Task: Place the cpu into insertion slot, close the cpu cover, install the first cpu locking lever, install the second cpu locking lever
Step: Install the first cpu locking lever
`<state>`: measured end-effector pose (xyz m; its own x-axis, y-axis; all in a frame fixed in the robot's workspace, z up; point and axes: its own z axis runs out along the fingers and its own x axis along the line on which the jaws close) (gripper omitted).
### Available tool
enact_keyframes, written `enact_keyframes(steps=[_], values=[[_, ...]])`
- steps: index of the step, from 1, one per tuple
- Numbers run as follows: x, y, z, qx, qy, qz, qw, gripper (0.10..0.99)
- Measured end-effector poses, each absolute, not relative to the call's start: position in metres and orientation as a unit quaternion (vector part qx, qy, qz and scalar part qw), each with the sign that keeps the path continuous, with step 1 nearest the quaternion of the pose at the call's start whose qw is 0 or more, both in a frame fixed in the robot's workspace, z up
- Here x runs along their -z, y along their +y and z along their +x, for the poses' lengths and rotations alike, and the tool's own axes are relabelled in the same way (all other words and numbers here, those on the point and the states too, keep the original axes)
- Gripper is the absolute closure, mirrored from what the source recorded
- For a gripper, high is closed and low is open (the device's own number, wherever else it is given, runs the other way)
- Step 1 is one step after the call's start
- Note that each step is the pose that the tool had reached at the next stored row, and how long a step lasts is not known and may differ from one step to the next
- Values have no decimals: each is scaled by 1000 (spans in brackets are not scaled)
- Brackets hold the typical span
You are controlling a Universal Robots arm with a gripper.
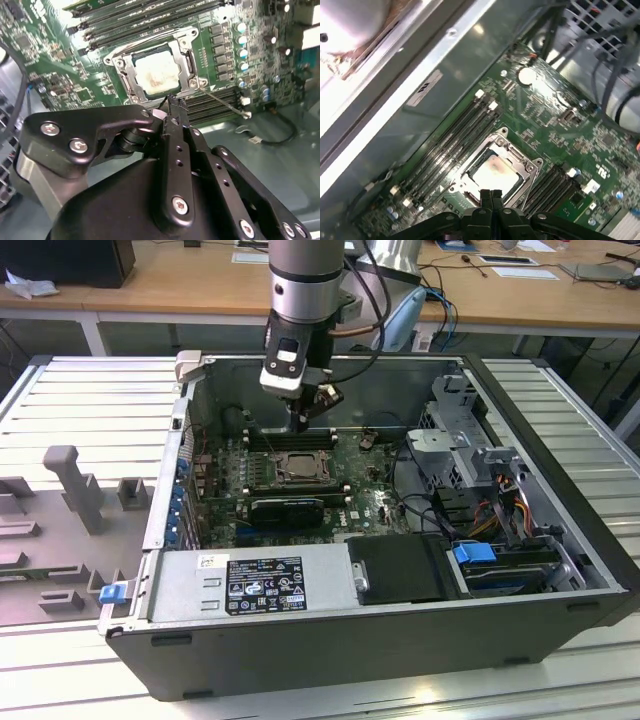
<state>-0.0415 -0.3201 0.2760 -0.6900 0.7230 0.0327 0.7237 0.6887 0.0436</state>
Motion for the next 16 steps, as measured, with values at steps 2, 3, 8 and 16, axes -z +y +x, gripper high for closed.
enact_keyframes(steps=[2,3,8,16], values=[[-276,-320,-41,26,-928,-372,7,980],[-276,-320,-41,26,-932,-362,7,980],[-276,-320,-42,26,-950,-311,9,980],[-276,-320,-42,25,-969,-244,11,980]])
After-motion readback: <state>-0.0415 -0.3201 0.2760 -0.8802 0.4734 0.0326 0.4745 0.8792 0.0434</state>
